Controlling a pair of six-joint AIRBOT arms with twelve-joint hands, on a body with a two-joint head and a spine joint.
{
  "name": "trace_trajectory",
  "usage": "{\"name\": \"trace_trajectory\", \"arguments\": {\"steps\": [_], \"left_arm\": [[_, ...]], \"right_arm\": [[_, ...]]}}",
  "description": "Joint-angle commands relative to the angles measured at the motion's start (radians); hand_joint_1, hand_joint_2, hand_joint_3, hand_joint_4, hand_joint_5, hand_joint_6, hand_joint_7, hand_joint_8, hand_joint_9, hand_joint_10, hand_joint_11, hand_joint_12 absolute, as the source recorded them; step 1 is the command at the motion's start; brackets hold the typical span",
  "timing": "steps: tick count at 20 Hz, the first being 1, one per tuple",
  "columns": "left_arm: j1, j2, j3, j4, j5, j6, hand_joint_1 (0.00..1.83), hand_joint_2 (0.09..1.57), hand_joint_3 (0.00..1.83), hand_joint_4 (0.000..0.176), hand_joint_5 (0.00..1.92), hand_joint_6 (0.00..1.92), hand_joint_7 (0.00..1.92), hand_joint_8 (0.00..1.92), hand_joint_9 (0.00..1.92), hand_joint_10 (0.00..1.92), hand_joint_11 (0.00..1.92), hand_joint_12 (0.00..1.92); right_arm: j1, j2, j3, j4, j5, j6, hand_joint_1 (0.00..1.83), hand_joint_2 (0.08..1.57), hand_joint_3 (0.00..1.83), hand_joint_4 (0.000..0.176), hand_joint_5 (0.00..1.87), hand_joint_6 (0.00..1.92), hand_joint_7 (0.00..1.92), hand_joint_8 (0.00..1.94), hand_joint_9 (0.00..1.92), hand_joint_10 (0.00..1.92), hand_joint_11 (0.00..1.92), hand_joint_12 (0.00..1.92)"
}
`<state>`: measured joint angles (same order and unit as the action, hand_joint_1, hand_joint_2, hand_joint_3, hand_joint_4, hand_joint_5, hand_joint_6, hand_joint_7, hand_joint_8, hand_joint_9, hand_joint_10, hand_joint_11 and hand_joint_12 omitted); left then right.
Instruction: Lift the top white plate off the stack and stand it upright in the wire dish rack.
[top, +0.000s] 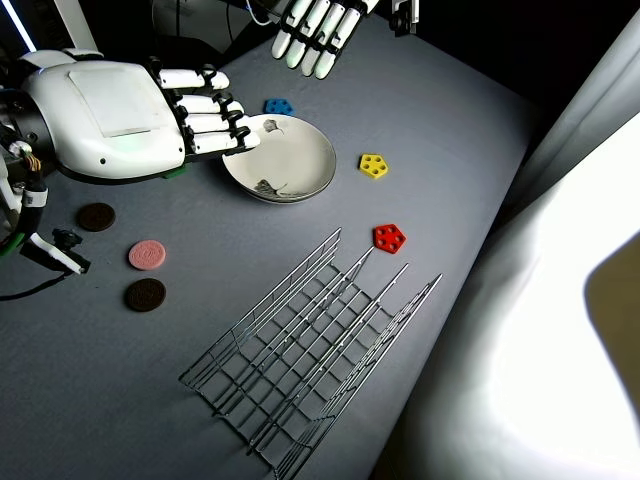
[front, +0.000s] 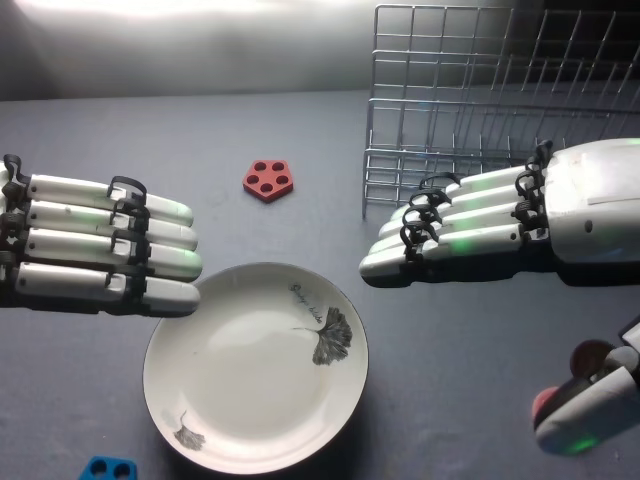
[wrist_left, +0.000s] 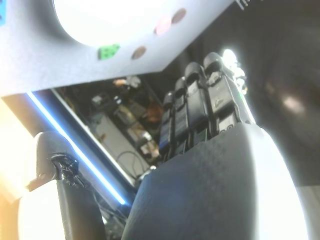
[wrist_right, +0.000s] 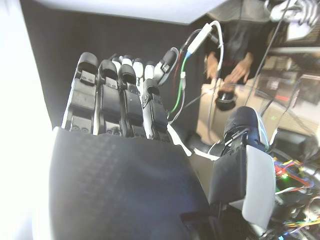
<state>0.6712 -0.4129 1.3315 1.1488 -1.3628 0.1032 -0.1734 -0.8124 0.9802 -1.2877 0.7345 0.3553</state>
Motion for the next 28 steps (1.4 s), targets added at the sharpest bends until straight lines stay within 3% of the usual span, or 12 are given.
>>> {"name": "trace_trajectory", "arguments": {"steps": [1,8,13,20,23,28], "left_arm": [[-0.023,0.009,-0.006,-0.072,-0.078,0.000,0.15,0.97,0.02,0.000,0.00,0.00,0.00,0.00,0.00,0.00,0.01,0.04],[-0.023,0.016,0.003,-0.046,-0.087,0.000,0.11,0.97,0.00,0.000,0.03,0.01,0.03,0.01,0.04,0.01,0.07,0.06],[-0.023,0.031,0.007,-0.031,-0.095,-0.010,0.14,0.98,0.01,0.000,0.00,0.00,0.00,0.00,0.00,0.00,0.01,0.03],[-0.027,0.014,-0.001,0.009,-0.066,-0.011,0.10,0.99,0.00,0.000,0.00,0.00,0.02,0.01,0.03,0.01,0.04,0.04],[-0.034,-0.002,-0.022,0.080,-0.023,0.001,0.10,0.98,0.00,0.000,0.03,0.01,0.04,0.01,0.03,0.01,0.05,0.04],[-0.058,-0.017,-0.072,0.147,0.032,0.032,0.11,0.99,0.00,0.000,0.02,0.01,0.02,0.01,0.03,0.01,0.05,0.04]], "right_arm": [[0.014,0.011,-0.005,0.059,0.062,-0.016,0.28,0.98,0.00,0.000,0.06,0.00,0.08,0.00,0.09,0.00,0.08,0.08],[0.020,0.017,0.000,0.054,0.051,-0.273,0.24,0.97,0.00,0.000,0.10,0.01,0.11,0.01,0.10,0.01,0.10,0.05],[0.000,0.020,0.014,0.040,0.054,-0.439,0.24,0.98,0.00,0.000,0.08,0.01,0.10,0.01,0.10,0.01,0.11,0.05],[-0.019,0.010,0.048,0.024,0.075,-0.460,0.25,0.98,0.00,0.000,0.11,0.01,0.11,0.00,0.10,0.00,0.12,0.04],[-0.024,0.015,0.051,0.032,0.075,-0.463,0.28,0.97,0.00,0.000,0.11,0.00,0.13,0.01,0.12,0.01,0.13,0.04],[-0.030,0.033,0.035,0.145,-0.013,-0.636,0.25,0.97,0.00,0.000,0.09,0.00,0.11,0.00,0.10,0.00,0.12,0.03]]}}
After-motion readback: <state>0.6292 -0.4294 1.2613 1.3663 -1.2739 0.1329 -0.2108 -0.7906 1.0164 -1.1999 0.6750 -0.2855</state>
